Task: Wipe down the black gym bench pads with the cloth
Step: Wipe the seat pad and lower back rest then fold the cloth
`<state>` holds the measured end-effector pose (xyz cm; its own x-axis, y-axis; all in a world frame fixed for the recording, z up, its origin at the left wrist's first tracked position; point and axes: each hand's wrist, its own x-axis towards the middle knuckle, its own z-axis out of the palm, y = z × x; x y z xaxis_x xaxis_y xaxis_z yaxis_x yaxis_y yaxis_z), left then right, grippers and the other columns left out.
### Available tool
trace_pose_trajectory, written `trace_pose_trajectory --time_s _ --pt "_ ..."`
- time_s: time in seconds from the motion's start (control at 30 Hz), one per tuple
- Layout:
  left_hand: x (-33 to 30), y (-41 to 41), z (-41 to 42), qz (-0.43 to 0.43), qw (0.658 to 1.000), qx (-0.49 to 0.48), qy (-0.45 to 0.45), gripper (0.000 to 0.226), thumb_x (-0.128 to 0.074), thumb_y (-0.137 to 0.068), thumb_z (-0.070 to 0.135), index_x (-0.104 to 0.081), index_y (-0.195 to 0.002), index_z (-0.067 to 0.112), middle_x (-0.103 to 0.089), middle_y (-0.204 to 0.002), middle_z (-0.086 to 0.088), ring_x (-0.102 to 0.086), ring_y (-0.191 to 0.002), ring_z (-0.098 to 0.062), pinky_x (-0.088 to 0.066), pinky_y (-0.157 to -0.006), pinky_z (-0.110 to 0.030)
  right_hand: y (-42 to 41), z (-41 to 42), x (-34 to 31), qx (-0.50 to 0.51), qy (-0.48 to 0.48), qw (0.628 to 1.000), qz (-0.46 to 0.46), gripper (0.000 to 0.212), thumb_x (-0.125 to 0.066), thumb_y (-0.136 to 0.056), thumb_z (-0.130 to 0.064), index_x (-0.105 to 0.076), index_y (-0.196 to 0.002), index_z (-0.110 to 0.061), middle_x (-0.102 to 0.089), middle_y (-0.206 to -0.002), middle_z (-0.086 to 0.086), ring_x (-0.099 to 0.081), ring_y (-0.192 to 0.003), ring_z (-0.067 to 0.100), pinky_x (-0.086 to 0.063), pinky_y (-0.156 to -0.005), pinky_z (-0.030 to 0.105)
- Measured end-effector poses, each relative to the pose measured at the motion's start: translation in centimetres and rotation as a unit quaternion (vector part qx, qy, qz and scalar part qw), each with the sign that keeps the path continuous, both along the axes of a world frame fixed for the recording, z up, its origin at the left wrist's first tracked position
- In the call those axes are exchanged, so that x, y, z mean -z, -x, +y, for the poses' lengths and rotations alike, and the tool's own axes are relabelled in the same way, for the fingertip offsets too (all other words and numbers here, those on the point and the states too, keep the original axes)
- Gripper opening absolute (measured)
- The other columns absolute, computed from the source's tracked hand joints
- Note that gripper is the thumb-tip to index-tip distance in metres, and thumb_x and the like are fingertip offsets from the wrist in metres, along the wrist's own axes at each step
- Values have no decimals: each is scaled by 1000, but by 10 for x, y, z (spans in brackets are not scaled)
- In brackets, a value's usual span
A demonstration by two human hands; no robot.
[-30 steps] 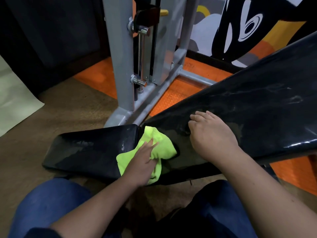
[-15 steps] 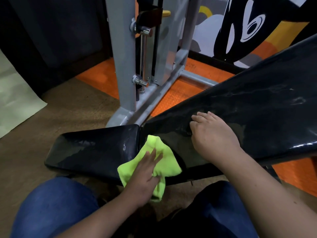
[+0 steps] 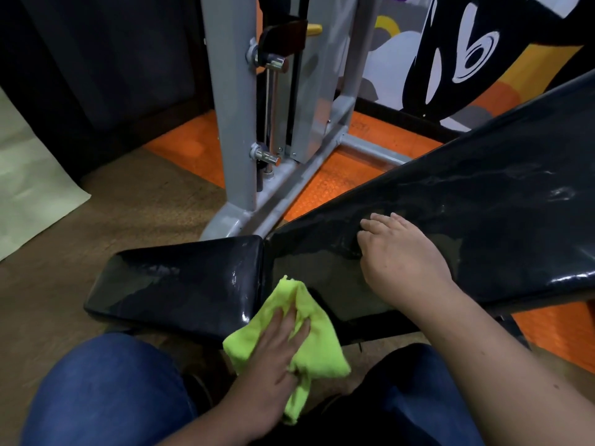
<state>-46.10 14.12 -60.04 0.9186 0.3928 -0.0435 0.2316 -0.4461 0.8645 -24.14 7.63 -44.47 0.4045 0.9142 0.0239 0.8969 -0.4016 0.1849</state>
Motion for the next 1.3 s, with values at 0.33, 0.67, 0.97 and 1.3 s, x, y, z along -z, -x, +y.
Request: trace_pose_trajectory --time_s 0.33,0.67,0.97,1.3 --pt "9 2 -16 -2 999 -52 8 92 -48 -76 11 -10 -140 66 10 -156 26 22 -142 3 8 -112 -10 0 2 -1 2 4 1000 -8 42 -34 -100 -22 -58 -134 -17 -43 -154 6 -27 -148 20 -9 -122 37" --pt "-6 -7 -19 0 991 -110 73 77 -51 -88 3 -19 -132 57 6 -149 32 18 -142 6 8 -108 -8 1 3 -2 -2 1 1000 -15 40 -33 -98 -20 -63 -124 -17 -52 -146 5 -33 -144 21 -12 -120 37" --pt "-15 -28 6 2 983 -169 68 62 -52 -81 37 -17 -126 61 -9 -155 16 -3 -147 -9 -5 -120 -28 22 18 11 -23 5 1000 -15 34 -40 -88 -20 -68 -104 -11 -64 -111 14 -54 -118 39 -27 -113 52" --pt "0 -21 10 11 992 -126 27 62 -52 -90 37 -17 -128 70 3 -155 25 9 -146 -3 -2 -118 -27 27 11 21 -71 120 988 -61 53 -24 -105 -31 -26 -154 -11 -19 -163 16 -9 -152 35 -1 -121 56"
